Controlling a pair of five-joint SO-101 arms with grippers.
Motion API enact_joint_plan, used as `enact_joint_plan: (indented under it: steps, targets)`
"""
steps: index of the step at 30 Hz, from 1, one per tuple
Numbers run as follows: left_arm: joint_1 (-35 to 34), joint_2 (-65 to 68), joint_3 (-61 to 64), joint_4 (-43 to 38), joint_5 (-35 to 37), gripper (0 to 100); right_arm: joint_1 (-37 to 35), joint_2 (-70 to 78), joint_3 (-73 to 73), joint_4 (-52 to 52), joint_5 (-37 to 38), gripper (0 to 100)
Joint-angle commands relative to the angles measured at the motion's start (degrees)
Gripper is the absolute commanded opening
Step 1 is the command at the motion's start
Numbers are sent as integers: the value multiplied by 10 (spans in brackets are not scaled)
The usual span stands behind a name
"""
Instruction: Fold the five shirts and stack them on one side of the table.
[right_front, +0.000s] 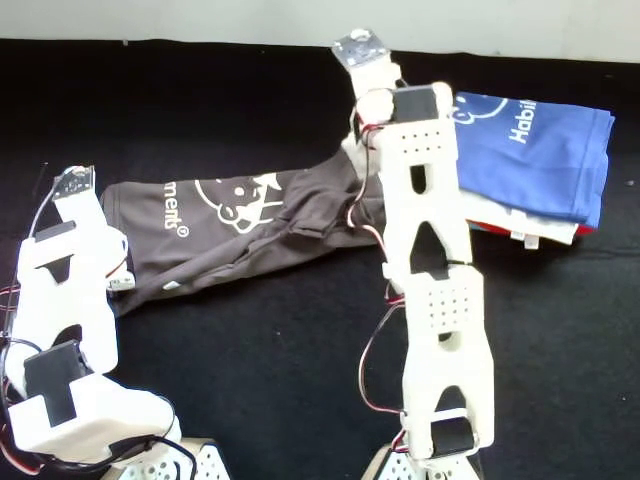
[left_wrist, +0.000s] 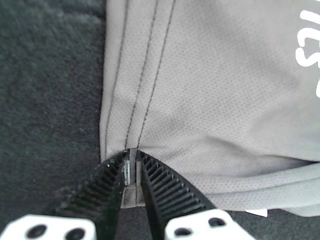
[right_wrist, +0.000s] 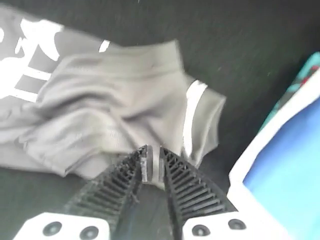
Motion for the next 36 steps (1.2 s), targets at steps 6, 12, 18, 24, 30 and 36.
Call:
enact_joint_plan:
  steps: [6,12,18,24,30,36]
  targets:
    - [6,0,0,-12,4,9,-72,-175,331,2,6,34]
    - [6,0,0,-12,4,9,-70,-175,420,-105,33,34]
    - [6,0,0,-12,4,9,-26,-175,435,-296,32,34]
    - [6,0,0,-12,4,9,9,-165,426,-451,29,34]
    - [6,0,0,-12,4,9,5,-167,354,-421,29,34]
    - [6,0,0,-12,4,9,-9,-164,264,-204,32,34]
